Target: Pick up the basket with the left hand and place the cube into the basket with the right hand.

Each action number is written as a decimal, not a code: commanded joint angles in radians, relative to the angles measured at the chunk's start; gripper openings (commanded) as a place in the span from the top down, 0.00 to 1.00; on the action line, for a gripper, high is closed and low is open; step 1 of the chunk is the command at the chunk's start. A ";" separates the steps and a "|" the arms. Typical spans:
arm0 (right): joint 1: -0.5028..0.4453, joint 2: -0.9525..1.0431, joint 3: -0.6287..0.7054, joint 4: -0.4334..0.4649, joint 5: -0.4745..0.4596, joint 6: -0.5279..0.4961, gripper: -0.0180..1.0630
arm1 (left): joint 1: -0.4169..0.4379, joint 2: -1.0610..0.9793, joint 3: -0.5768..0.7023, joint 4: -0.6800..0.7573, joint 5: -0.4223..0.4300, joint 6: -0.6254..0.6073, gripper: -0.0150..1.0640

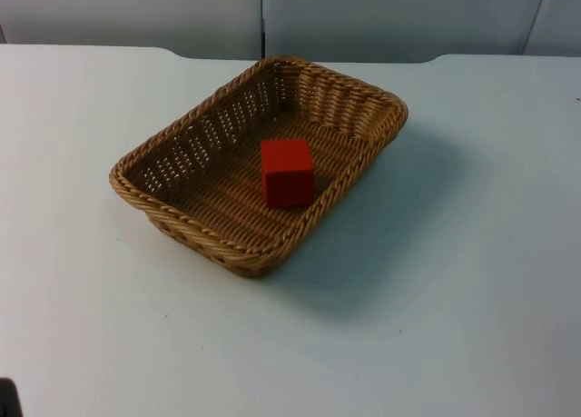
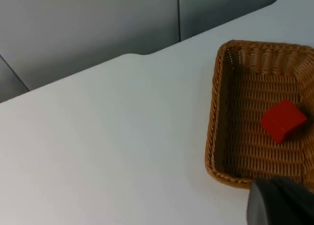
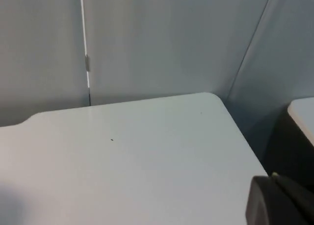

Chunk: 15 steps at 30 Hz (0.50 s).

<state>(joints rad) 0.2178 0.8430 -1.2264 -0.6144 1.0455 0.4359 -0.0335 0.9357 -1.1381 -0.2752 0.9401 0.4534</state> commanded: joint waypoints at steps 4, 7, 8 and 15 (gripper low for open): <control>0.000 -0.168 0.211 0.018 -0.126 0.039 0.99 | 0.001 -0.191 0.177 0.028 -0.090 -0.008 0.99; 0.000 -0.214 0.283 0.018 -0.148 0.039 0.99 | 0.001 -0.265 0.230 0.028 -0.088 -0.008 0.99; 0.000 -0.235 0.318 0.018 -0.160 0.039 0.99 | 0.001 -0.293 0.249 0.028 -0.087 -0.008 0.99; 0.000 -0.321 0.501 0.018 -0.198 0.035 0.99 | 0.001 -0.466 0.383 0.029 -0.036 -0.008 0.99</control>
<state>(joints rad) 0.2178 0.5425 -0.7613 -0.5952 0.8683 0.4665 -0.0335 0.5088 -0.7864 -0.2457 0.8925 0.4516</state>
